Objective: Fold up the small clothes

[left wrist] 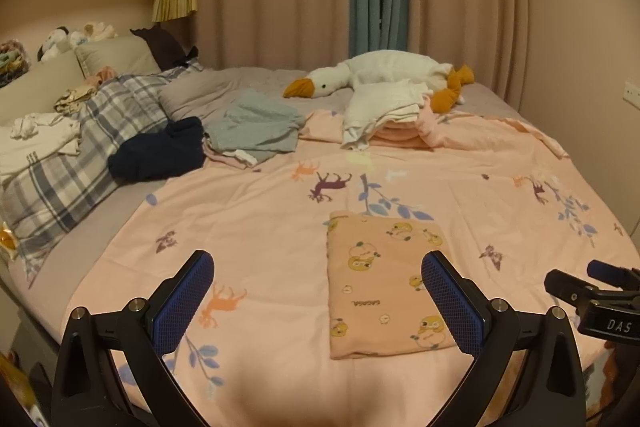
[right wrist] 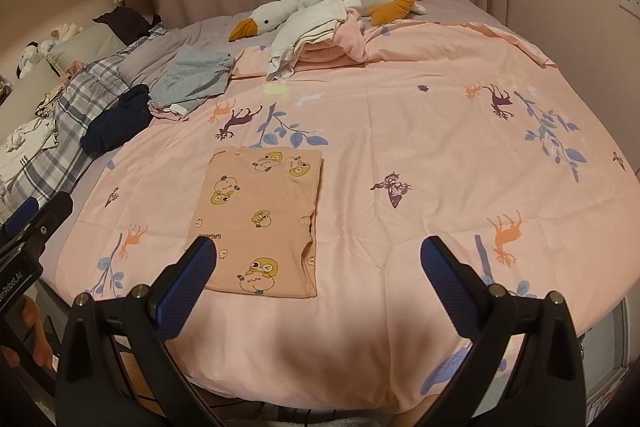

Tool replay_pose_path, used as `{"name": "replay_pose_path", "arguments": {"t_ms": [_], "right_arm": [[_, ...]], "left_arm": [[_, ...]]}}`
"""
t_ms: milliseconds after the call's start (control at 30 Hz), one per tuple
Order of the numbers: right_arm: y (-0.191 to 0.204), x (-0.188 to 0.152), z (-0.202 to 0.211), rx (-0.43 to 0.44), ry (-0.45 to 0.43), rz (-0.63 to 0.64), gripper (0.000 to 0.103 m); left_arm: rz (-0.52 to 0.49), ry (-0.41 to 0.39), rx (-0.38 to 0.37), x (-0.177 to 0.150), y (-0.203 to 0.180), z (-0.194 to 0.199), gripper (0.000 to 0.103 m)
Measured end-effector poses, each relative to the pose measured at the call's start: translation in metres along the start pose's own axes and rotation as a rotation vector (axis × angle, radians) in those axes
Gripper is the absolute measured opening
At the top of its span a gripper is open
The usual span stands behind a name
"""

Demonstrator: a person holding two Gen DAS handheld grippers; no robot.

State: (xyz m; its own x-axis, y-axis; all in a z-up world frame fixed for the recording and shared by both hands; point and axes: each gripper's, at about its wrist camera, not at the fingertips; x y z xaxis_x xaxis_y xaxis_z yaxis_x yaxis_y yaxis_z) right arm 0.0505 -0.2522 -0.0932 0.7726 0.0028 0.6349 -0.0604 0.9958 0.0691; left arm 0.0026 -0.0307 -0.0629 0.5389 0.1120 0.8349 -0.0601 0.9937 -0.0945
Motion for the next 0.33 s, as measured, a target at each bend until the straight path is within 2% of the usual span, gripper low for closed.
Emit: {"name": "replay_pose_path", "arguments": {"t_ms": [333], "right_arm": [[-0.0025,-0.0006,-0.0001,-0.005,-0.003,-0.001,0.102]], "left_arm": [[0.003,0.014,0.004,0.0023,0.0016,-0.0025,0.103]]}}
Point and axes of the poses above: each gripper's, at about its wrist camera, not at the fingertips, and z roughly against the way its jaws point, y to its left, x to its top, and after that the axes turned 10 degrees about -x, right-handed
